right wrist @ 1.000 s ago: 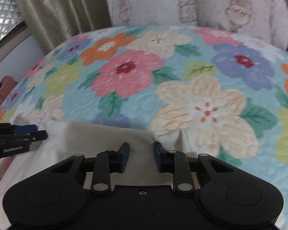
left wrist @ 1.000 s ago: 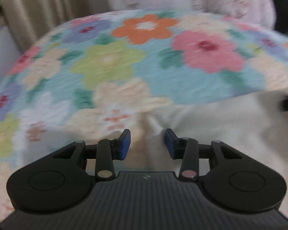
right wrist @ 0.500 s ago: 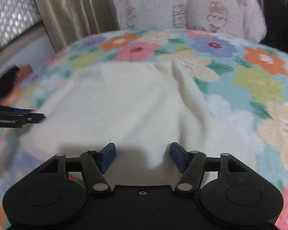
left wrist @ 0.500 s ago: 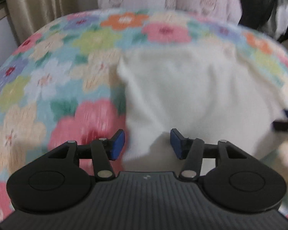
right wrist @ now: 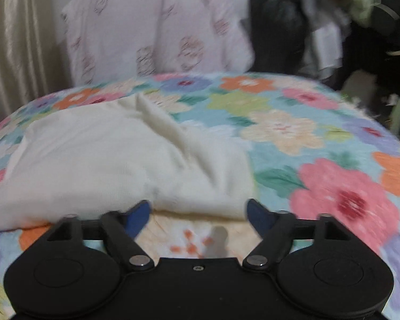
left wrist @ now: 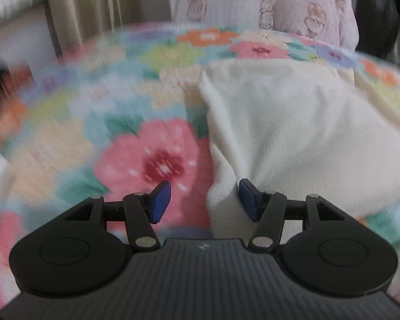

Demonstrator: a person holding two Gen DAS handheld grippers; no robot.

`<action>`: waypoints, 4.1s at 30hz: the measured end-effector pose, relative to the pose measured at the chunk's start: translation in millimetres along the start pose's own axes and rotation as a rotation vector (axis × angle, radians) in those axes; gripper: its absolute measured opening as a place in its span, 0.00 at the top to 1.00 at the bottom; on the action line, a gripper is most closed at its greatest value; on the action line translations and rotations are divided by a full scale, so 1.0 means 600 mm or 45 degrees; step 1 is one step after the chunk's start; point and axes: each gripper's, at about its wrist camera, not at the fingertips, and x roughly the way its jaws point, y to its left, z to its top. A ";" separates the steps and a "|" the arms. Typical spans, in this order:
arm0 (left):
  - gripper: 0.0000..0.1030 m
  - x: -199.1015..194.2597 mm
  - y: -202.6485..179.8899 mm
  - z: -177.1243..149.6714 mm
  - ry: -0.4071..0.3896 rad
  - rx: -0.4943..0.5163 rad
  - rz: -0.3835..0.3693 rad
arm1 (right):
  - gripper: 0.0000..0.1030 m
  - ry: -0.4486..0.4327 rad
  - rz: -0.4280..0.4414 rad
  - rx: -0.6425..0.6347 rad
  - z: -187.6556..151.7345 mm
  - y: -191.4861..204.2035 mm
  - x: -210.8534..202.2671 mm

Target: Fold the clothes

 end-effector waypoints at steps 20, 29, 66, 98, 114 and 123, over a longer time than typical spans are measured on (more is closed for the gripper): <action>0.29 -0.064 0.002 -0.065 0.042 -0.416 -0.242 | 0.13 0.282 0.141 0.466 -0.033 -0.058 0.005; 0.28 -0.045 0.013 -0.068 0.046 -0.534 -0.422 | 0.13 0.290 0.296 0.414 -0.034 -0.034 0.011; 0.23 0.041 0.079 -0.076 0.182 -1.083 -0.601 | 0.05 0.285 0.681 0.559 0.046 -0.005 0.152; 0.47 0.047 0.037 -0.057 0.219 -0.989 -0.498 | 0.63 0.192 0.565 0.233 0.065 -0.047 0.124; 0.79 -0.099 0.039 0.032 -0.094 -0.561 -0.440 | 0.76 0.006 0.597 -0.077 0.162 0.081 0.030; 0.79 -0.188 0.155 0.024 -0.141 -0.487 -0.263 | 0.77 -0.023 0.785 -0.411 0.183 0.200 -0.061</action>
